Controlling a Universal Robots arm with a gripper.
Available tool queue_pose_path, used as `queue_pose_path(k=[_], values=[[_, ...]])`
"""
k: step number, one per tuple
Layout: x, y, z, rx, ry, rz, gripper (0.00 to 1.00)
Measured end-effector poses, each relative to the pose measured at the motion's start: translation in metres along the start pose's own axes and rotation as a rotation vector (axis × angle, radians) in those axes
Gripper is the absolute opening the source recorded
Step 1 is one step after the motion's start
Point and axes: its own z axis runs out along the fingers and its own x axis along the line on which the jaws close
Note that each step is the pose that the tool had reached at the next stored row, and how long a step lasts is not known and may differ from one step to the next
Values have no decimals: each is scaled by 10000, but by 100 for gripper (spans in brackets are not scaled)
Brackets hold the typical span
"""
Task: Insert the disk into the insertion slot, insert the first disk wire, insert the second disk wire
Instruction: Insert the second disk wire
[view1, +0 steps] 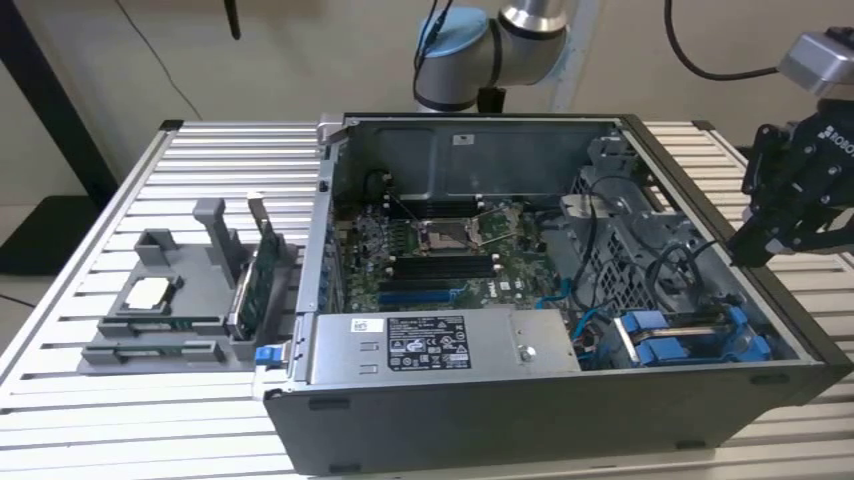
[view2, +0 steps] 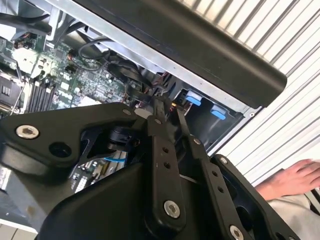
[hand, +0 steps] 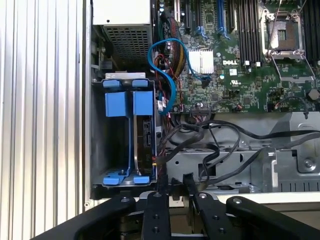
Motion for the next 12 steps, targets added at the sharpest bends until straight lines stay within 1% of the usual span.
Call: queue_pose_path(k=[4,5,7,8,12], values=[[5,-1,4,0,0,3,26],[6,-1,4,0,1,5,24],[8,-1,5,0,0,5,24],[8,-1,5,0,-1,5,17],[9,-1,5,0,0,5,17]])
